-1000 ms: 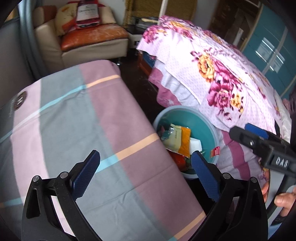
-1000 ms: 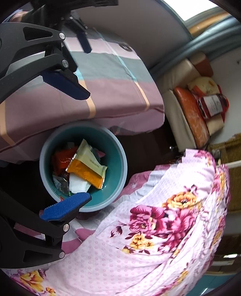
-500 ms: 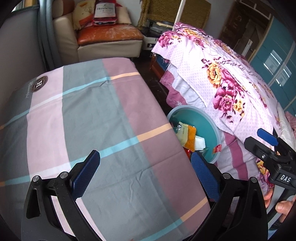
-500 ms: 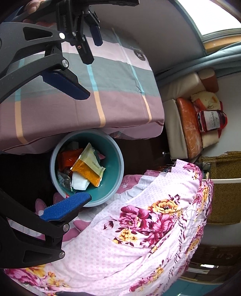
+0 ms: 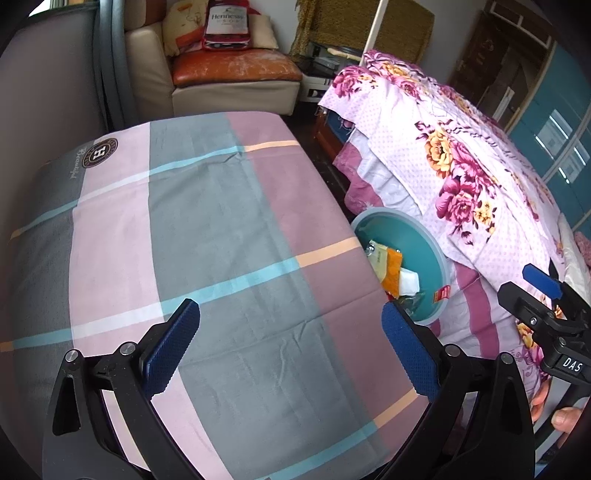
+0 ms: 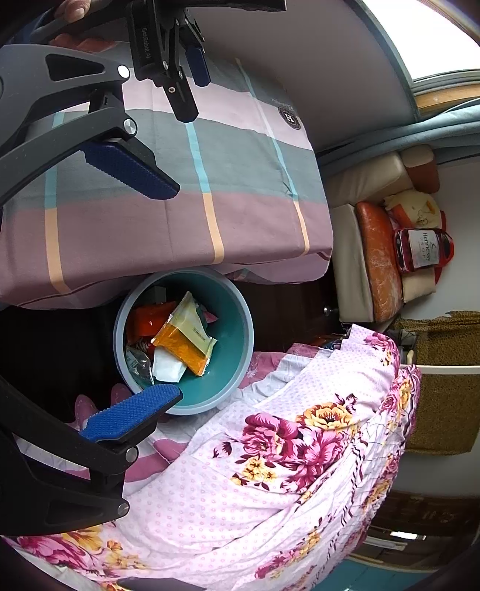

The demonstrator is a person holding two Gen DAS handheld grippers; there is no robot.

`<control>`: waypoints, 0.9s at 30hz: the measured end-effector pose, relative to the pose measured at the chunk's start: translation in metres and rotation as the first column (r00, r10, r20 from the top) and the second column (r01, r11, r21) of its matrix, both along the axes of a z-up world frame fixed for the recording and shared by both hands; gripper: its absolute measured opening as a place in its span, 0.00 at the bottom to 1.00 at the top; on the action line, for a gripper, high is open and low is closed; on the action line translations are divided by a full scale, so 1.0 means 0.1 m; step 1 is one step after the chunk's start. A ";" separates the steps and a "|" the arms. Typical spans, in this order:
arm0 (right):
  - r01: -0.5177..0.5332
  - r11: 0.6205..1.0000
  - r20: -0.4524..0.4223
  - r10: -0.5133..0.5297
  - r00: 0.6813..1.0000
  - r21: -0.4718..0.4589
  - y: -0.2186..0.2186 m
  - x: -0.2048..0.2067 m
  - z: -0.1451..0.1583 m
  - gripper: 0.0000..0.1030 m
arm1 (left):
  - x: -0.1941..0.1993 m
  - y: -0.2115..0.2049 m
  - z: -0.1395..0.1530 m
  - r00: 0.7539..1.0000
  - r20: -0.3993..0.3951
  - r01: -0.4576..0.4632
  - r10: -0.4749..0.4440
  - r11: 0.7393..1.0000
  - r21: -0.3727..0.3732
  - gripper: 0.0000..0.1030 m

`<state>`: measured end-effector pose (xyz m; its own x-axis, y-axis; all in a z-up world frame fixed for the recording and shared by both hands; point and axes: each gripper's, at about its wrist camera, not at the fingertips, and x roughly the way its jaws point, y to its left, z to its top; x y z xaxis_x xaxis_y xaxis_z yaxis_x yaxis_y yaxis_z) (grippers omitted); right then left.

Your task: Collect trash

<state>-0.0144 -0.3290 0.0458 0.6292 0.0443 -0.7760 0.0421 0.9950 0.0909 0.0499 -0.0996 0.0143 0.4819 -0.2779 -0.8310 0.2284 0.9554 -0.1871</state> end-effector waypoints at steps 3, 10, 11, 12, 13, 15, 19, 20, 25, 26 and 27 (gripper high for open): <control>-0.003 1.000 -0.004 0.003 1.000 -0.002 0.02 0.00 -0.01 0.93 | 0.00 0.01 -0.01 1.000 0.002 -0.007 0.007 1.000 0.004 0.96; -0.006 1.000 -0.010 0.006 1.000 -0.002 0.05 0.02 -0.05 0.93 | 0.00 0.01 -0.03 1.000 0.006 -0.012 0.011 1.000 0.011 0.96; -0.004 1.000 -0.011 0.004 1.000 -0.001 0.05 0.02 -0.06 0.93 | 0.00 0.01 -0.03 1.000 0.009 -0.013 0.013 1.000 0.012 0.96; -0.005 1.000 -0.011 0.005 1.000 -0.001 0.04 0.03 -0.06 0.93 | 0.00 0.02 -0.04 1.000 0.014 -0.014 0.014 1.000 0.013 0.96; -0.004 1.000 -0.013 0.004 1.000 -0.001 0.04 0.03 -0.07 0.93 | 0.00 0.03 -0.04 1.000 0.023 -0.015 0.015 1.000 0.010 0.96; -0.001 1.000 -0.017 0.001 1.000 -0.002 0.03 0.03 -0.09 0.93 | -0.01 0.03 -0.05 0.999 0.030 -0.017 0.016 1.000 0.007 0.96; 0.002 1.000 -0.024 -0.002 1.000 0.000 0.01 0.05 -0.11 0.93 | -0.01 0.04 -0.07 0.999 0.033 -0.020 0.019 1.000 0.015 0.96; 0.003 1.000 -0.025 -0.003 1.000 0.001 0.01 0.05 -0.12 0.93 | -0.01 0.03 -0.07 0.999 0.031 -0.020 0.019 1.000 0.015 0.96; 0.010 1.000 -0.030 -0.010 1.000 0.005 -0.02 0.06 -0.17 0.93 | -0.01 0.00 -0.12 0.999 0.036 -0.016 0.014 0.999 0.037 0.96; 0.013 1.000 -0.033 -0.013 0.999 0.006 -0.03 0.06 -0.18 0.93 | -0.01 -0.02 -0.13 0.999 0.034 -0.014 0.012 0.999 0.038 0.96; 0.016 1.000 -0.036 -0.015 0.999 0.008 -0.04 0.07 -0.20 0.93 | 0.00 -0.03 -0.14 0.999 0.032 -0.011 0.010 0.999 0.039 0.96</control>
<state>-0.0074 -0.3327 0.0256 0.6017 0.0413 -0.7976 0.0610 0.9934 0.0975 0.0497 -0.1021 0.0003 0.5114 -0.2397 -0.8252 0.2234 0.9644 -0.1417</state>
